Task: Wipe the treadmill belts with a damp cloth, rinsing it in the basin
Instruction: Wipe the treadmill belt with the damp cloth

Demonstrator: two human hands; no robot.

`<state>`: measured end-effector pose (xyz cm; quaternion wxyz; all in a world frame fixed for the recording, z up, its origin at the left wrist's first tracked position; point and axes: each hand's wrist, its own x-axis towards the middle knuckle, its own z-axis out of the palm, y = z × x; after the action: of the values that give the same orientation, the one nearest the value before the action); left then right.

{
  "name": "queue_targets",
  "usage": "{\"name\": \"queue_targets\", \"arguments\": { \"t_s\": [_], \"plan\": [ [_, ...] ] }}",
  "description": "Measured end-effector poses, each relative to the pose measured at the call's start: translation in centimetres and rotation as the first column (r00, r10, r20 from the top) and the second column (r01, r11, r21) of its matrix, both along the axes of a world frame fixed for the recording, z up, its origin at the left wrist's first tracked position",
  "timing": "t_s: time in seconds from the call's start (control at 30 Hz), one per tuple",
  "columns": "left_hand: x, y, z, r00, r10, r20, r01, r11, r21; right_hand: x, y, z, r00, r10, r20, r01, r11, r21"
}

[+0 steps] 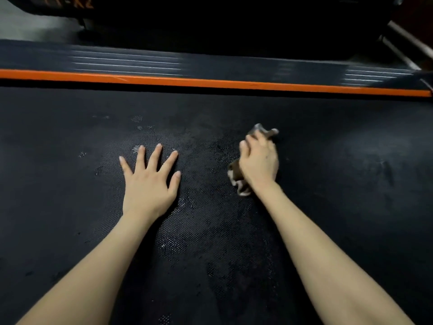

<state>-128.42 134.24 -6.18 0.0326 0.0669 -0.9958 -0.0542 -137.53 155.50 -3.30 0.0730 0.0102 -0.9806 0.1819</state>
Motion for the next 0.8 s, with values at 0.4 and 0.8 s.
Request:
{"name": "queue_targets", "arguments": {
  "t_s": [0.4, 0.8],
  "plan": [
    [0.1, -0.2, 0.3, 1.000, -0.015, 0.002, 0.015, 1.000, 0.020, 1.8, -2.3, -0.7, 0.902, 0.432, 0.013, -0.427, 0.885, 0.188],
    [0.2, -0.2, 0.4, 1.000, -0.025, -0.013, 0.026, 0.998, 0.057, -1.9, -1.8, -0.5, 0.877, 0.476, -0.069, -0.473, 0.879, 0.057]
  ]
}}
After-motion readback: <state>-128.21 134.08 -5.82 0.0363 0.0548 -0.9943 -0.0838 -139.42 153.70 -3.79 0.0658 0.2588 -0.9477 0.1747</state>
